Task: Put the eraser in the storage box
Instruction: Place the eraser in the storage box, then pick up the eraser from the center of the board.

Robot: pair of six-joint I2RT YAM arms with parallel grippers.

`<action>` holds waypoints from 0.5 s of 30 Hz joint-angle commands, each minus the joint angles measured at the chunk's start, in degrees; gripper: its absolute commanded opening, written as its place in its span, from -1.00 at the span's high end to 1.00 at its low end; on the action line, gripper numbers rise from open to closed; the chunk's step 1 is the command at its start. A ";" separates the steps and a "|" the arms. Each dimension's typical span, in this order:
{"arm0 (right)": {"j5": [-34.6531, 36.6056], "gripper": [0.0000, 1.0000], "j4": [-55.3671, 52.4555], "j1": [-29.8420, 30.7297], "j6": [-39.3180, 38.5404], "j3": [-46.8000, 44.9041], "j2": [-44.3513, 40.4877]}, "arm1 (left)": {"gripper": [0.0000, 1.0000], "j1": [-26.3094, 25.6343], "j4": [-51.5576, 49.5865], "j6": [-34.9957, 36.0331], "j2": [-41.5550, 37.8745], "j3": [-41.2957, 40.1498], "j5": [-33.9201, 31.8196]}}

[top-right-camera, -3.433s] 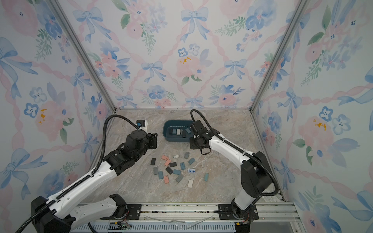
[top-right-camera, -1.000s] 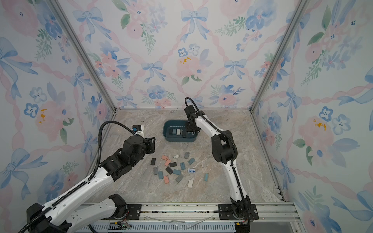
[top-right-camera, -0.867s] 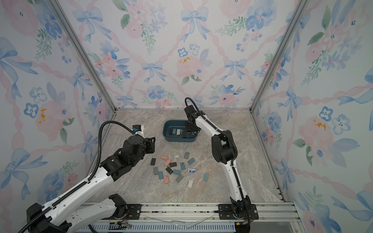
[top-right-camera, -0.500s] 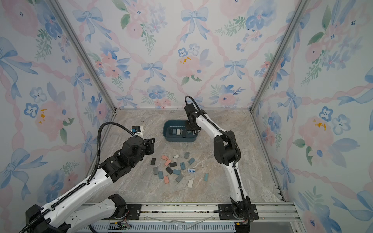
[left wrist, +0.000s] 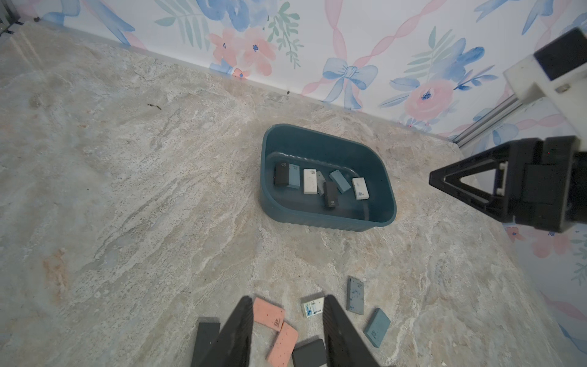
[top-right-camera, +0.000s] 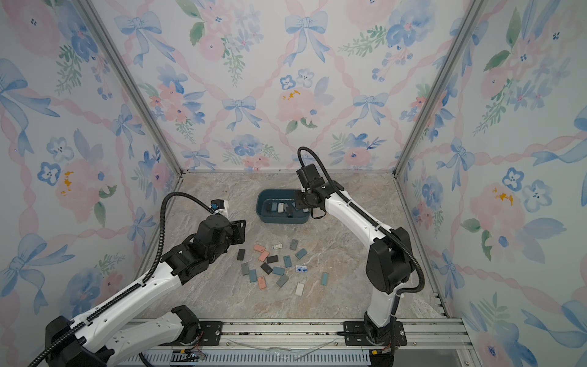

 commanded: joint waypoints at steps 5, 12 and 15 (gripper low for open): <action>1.56 0.14 6.19 1.85 3.88 -11.42 -10.42 | 0.19 -0.08 -6.12 -3.70 2.22 0.65 2.56; 1.38 0.14 8.58 2.55 5.94 -17.96 -15.38 | 0.14 -0.12 -9.75 -5.70 5.65 -0.13 5.06; 1.03 0.14 8.89 2.77 6.28 -19.71 -16.19 | 0.13 -0.17 -10.57 -6.69 7.12 -1.23 5.18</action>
